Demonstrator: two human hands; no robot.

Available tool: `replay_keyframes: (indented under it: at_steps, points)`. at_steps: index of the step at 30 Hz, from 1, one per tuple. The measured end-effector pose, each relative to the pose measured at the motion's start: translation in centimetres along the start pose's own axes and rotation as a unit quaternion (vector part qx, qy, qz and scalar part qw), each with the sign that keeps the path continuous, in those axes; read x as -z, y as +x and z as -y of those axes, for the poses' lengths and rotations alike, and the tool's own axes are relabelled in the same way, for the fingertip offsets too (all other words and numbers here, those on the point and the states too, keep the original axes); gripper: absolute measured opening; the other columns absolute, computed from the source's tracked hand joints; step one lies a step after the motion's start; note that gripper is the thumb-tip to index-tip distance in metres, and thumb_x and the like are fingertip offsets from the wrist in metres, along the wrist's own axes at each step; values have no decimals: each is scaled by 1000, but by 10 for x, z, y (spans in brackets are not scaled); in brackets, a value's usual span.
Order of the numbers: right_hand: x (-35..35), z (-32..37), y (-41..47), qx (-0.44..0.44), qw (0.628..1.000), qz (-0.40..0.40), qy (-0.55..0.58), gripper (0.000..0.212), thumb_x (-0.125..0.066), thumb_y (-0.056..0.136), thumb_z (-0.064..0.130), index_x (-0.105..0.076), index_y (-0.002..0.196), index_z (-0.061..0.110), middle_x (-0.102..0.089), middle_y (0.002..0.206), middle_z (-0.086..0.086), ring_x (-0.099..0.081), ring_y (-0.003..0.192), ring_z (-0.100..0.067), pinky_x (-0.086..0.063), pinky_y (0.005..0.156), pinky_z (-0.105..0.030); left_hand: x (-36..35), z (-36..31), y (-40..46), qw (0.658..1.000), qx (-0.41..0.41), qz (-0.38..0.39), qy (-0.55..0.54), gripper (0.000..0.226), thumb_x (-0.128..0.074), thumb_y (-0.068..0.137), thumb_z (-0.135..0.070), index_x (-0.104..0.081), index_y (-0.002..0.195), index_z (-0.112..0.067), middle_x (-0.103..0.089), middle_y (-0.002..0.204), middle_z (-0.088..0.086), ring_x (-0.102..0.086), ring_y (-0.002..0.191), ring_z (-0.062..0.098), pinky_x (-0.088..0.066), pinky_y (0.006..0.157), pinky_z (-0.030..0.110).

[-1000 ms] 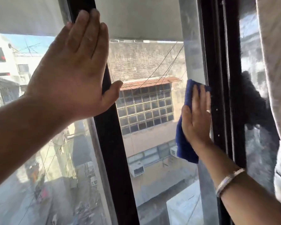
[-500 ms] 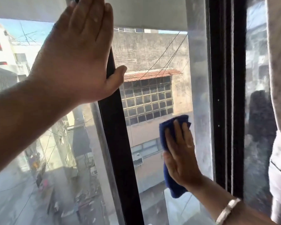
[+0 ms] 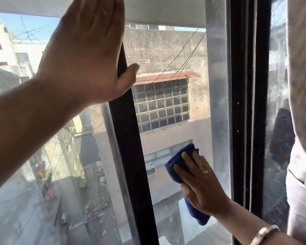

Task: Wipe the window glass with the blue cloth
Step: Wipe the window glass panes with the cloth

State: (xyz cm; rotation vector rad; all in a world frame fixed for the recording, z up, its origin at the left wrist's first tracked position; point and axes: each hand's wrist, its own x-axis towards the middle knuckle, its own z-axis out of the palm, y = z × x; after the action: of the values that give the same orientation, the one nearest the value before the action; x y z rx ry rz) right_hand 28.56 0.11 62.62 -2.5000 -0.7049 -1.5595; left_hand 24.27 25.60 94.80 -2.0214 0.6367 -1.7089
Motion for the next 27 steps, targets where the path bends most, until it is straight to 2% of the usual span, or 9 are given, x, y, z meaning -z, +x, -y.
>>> replay_keyframes:
  at_steps: [2, 5, 8, 11, 13, 16, 19, 24, 27]
  points:
    - [10, -6, 16, -79, 996, -33, 33, 56, -30, 102, 37, -13, 155, 36, -2, 166, 4, -3, 153, -27, -14, 122, -45, 3, 2, 0, 1000, -13, -13, 23, 91, -36, 94, -59, -16, 151, 9, -24, 158, 34, -22, 150, 48, -20, 125, 56]
    - [10, 7, 51, -166, 980, -70, 89, 63, -33, 100, 35, -5, 156, 33, 9, 166, 2, 7, 152, -32, 1, 125, -41, 3, 2, -3, 999, -16, -12, 32, 94, -27, 94, -61, -10, 155, 8, -11, 165, 32, -11, 155, 44, -14, 128, 54]
    - [-3, 23, 30, -40, 999, -17, 24, 63, -35, 99, 37, -10, 156, 26, 3, 166, -6, 0, 151, -39, -5, 123, -50, 5, 1, -3, 999, -15, -5, 30, 95, -25, 94, -62, -8, 157, 7, -8, 166, 31, -9, 156, 43, -14, 128, 54]
    - [2, -3, -1, 59, 995, 57, -65, 55, -34, 99, 43, -23, 150, 26, -18, 161, -9, -17, 147, -39, -7, 122, -45, 8, 2, -3, 999, -10, 4, 32, 93, -23, 96, -61, -8, 156, 8, -8, 166, 32, -10, 156, 44, -14, 128, 53]
    - [8, -17, -2, 27, 994, 67, -79, 61, -40, 94, 45, -22, 150, 28, -20, 159, -9, -15, 147, -36, -10, 119, -45, 12, -5, -14, 1000, -1, 24, 15, 90, -21, 99, -60, -5, 157, 7, -5, 166, 31, -7, 156, 44, -10, 129, 52]
    - [19, -17, 16, -66, 997, 44, -25, 67, -32, 98, 45, -4, 156, 29, 7, 166, -5, 7, 153, -29, -10, 120, -50, 11, -30, -55, 998, 21, 53, -12, 89, -20, 100, -59, -3, 158, 6, -2, 167, 30, -4, 157, 42, -3, 127, 50]
    - [13, 14, 38, -151, 987, 13, 52, 70, -33, 97, 39, 4, 156, 27, 5, 164, -15, 9, 151, -39, -4, 122, -55, 5, -53, -85, 998, 29, 48, -13, 84, -20, 103, -55, -4, 158, 6, -3, 167, 31, -6, 156, 44, -5, 127, 51]
    - [-15, 26, -19, 5, 998, 65, -14, 68, -46, 89, 36, -20, 151, 26, -17, 160, -14, -3, 151, -36, -9, 119, -51, 4, -57, -84, 998, 47, 47, -7, 82, -19, 103, -53, -2, 158, 5, -2, 167, 31, -5, 156, 44, -4, 127, 51]
    - [-8, -13, -25, -46, 998, 36, -18, 65, -37, 95, 39, -11, 154, 30, -4, 165, -6, 6, 153, -28, -6, 120, -46, 4, -57, -85, 998, 49, 48, -10, 82, -19, 103, -53, -3, 158, 5, -2, 166, 31, -4, 156, 44, -4, 127, 52]
